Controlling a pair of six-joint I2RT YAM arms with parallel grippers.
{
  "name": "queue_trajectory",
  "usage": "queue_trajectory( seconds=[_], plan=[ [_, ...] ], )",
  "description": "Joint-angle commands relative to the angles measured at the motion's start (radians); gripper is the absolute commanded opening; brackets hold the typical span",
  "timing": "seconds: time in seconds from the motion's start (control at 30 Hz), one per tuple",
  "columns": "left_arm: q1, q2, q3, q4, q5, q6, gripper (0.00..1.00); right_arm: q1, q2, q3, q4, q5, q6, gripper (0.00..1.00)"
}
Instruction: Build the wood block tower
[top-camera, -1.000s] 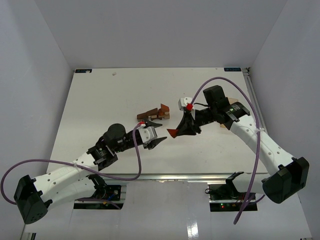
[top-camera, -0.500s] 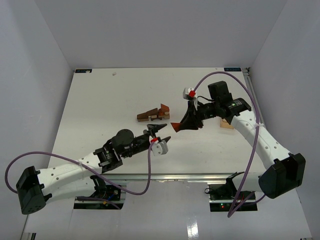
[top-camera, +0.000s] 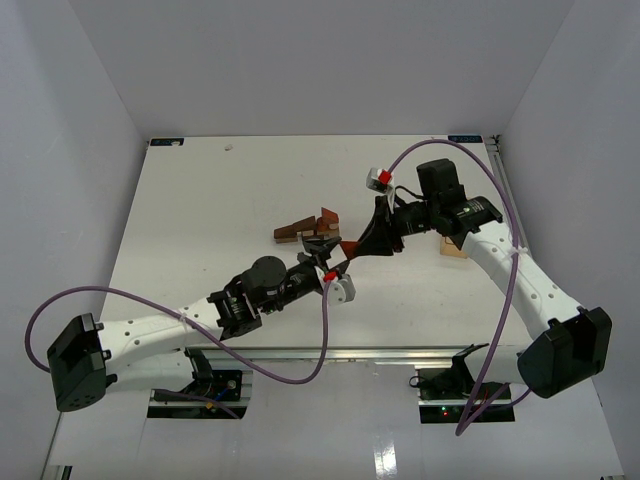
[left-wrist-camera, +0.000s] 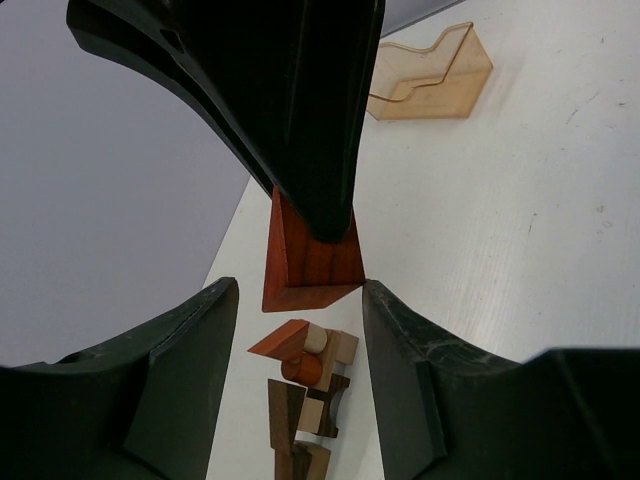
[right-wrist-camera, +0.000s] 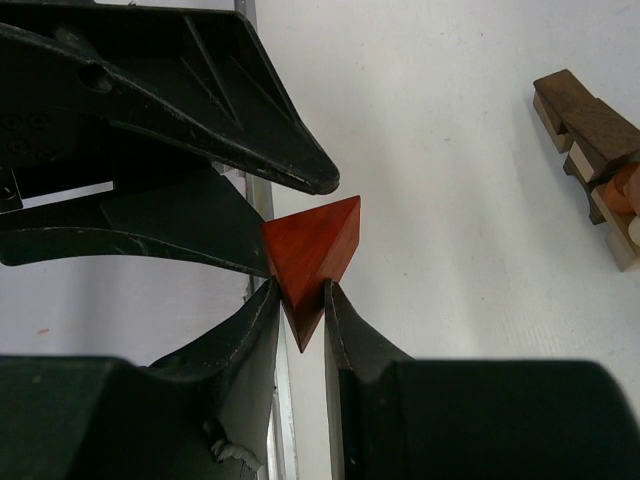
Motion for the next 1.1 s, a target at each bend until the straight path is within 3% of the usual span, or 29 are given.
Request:
queue_trajectory(
  seconds=[0.0, 0.33, 0.63, 0.77, 0.83, 0.97, 1.07],
  plan=[
    [-0.011, 0.011, 0.050, 0.035, -0.012, -0.001, 0.62, -0.006, -0.037, -0.008, 0.053, -0.018, 0.053, 0.08],
    [-0.030, 0.046, 0.076, 0.030, -0.008, -0.011, 0.58, -0.012, -0.034, -0.025, 0.090, -0.025, 0.118, 0.08],
    [-0.030, 0.063, 0.091, 0.012, -0.009, -0.010, 0.42, -0.027, -0.046, -0.038, 0.113, -0.082, 0.155, 0.08],
    [-0.030, 0.058, 0.094, -0.009, -0.005, -0.023, 0.28, -0.034, -0.053, -0.044, 0.115, -0.099, 0.162, 0.35],
    [-0.030, 0.055, 0.092, -0.019, -0.006, -0.034, 0.22, -0.042, -0.060, -0.047, 0.116, -0.097, 0.165, 0.53],
    [-0.030, 0.041, 0.082, -0.027, -0.020, -0.049, 0.13, -0.065, -0.080, -0.046, 0.112, -0.102, 0.162, 0.83],
    [-0.030, 0.027, 0.080, -0.050, -0.029, -0.064, 0.10, -0.100, -0.099, -0.045, 0.105, -0.123, 0.158, 0.90]
  ],
)
